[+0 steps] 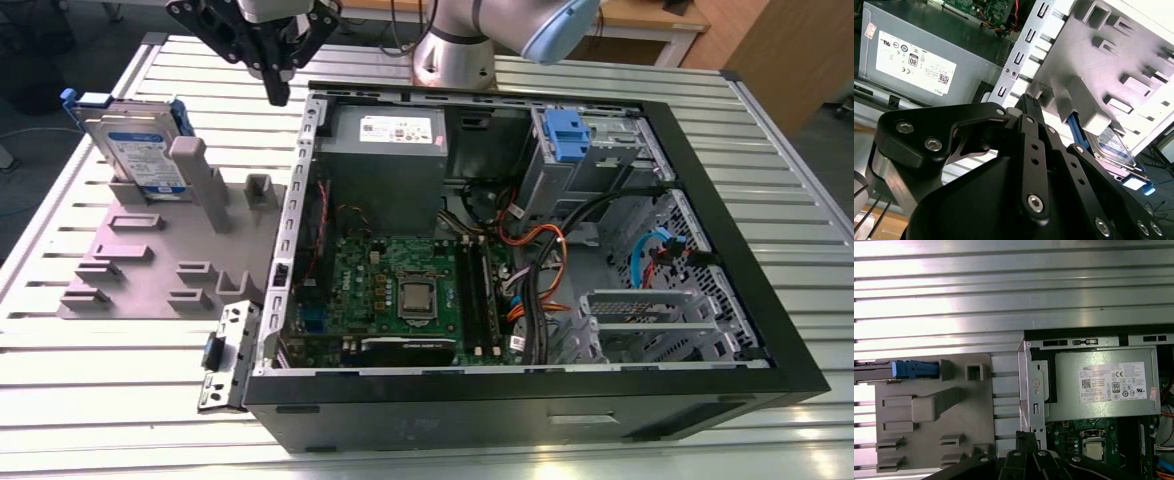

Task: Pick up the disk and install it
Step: 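Reach for the disk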

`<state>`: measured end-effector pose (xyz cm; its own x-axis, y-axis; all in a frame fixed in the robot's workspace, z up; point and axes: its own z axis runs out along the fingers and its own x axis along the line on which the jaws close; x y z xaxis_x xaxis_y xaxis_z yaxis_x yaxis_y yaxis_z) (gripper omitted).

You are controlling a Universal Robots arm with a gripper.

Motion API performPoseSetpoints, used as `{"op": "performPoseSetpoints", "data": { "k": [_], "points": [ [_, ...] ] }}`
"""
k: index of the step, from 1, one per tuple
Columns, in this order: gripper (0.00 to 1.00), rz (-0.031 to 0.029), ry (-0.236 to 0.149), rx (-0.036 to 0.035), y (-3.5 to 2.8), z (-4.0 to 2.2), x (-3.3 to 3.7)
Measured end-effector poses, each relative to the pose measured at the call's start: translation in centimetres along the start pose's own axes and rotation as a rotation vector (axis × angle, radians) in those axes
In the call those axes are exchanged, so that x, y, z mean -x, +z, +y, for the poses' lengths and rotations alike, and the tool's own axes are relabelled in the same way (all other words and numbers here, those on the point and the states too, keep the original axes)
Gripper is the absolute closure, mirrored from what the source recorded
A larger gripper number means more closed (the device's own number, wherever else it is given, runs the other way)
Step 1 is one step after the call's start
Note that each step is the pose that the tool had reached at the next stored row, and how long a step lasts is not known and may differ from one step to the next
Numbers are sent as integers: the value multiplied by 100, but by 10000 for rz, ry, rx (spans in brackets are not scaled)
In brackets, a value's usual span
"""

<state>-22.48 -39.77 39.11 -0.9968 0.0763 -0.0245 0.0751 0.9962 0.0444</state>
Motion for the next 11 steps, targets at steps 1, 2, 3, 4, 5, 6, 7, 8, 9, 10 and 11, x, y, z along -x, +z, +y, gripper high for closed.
{"op": "performPoseSetpoints", "data": {
  "k": [1,2,3,4,5,6,7,8,9,10,11],
  "points": [
    [89,1,0,0,0,0,-3],
    [89,1,0,0,0,-1,-7],
    [89,0,0,1,0,-1,-10],
    [89,0,-1,0,0,-1,-12],
    [89,1,-1,0,0,-1,-14],
    [89,0,0,0,0,-1,-16],
    [89,0,-1,1,0,-1,-19],
    [89,0,-1,0,0,-2,-20],
    [89,0,-1,0,0,-2,-20],
    [89,0,0,0,0,-2,-22],
    [89,0,1,0,0,-2,-26]
  ]
}}
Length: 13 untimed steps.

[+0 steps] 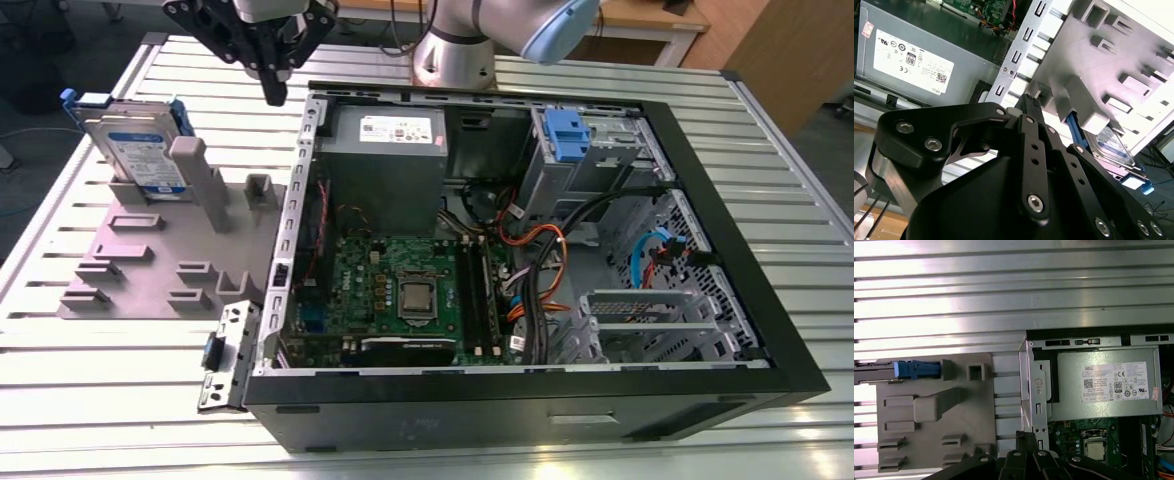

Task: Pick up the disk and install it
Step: 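Reach for the disk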

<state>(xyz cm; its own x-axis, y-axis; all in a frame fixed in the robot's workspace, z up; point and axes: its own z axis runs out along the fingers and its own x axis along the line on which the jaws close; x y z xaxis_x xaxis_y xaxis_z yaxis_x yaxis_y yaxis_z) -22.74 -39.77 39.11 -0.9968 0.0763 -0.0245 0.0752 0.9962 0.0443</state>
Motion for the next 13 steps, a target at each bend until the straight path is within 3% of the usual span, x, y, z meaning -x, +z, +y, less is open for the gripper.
{"op": "performPoseSetpoints", "data": {
  "k": [13],
  "points": [
    [89,0,-1,1,0,-4,-62]
  ]
}}
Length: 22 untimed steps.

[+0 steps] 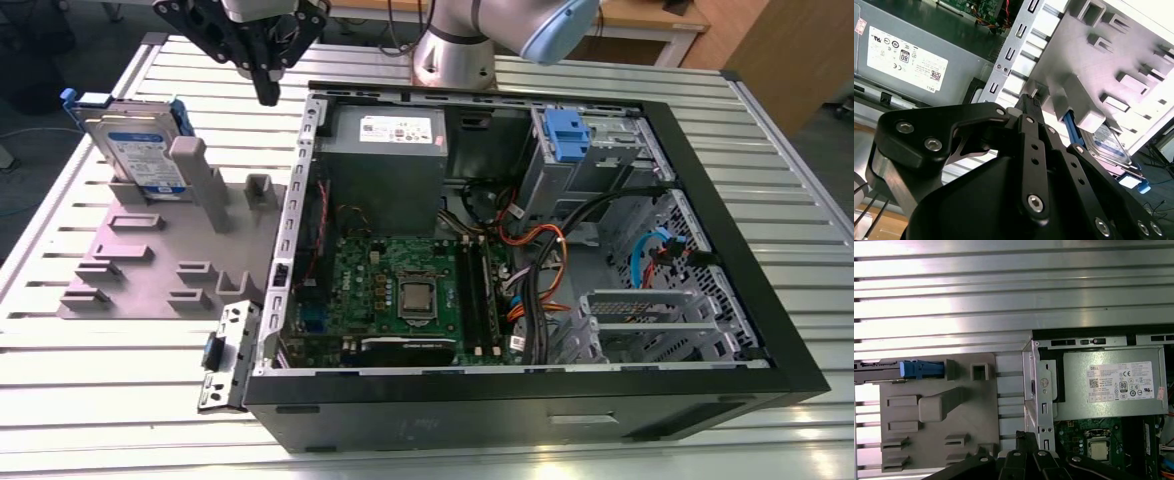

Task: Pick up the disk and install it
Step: 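Reach for the disk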

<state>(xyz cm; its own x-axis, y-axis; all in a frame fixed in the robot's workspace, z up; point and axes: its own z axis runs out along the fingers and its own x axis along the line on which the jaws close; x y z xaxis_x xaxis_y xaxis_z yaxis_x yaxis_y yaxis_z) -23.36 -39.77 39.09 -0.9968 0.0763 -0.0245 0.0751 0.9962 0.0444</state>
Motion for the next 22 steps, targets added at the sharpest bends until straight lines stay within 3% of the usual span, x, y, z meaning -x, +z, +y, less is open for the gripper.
{"op": "performPoseSetpoints", "data": {
  "k": [22],
  "points": [
    [89,0,0,0,3,-5,-62]
  ]
}}
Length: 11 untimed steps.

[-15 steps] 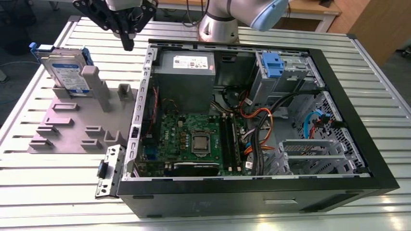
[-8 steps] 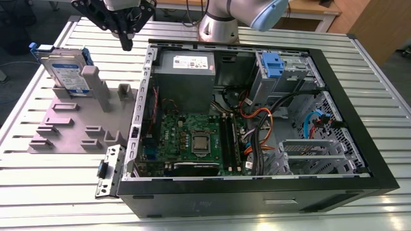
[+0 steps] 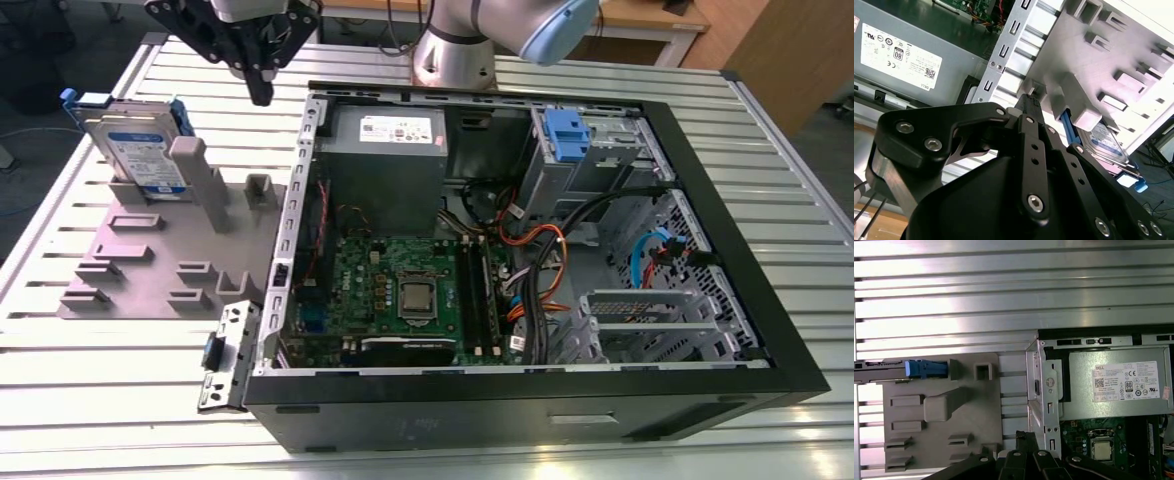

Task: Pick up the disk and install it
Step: 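Reach for the disk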

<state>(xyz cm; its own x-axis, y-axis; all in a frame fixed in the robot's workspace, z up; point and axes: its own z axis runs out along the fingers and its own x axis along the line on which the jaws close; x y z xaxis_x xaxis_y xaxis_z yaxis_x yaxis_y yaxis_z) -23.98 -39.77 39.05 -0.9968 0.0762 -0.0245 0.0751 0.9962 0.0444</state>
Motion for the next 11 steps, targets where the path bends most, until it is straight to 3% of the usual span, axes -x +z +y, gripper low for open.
{"op": "performPoseSetpoints", "data": {
  "k": [11],
  "points": [
    [89,0,0,0,1,-2,-21]
  ]
}}
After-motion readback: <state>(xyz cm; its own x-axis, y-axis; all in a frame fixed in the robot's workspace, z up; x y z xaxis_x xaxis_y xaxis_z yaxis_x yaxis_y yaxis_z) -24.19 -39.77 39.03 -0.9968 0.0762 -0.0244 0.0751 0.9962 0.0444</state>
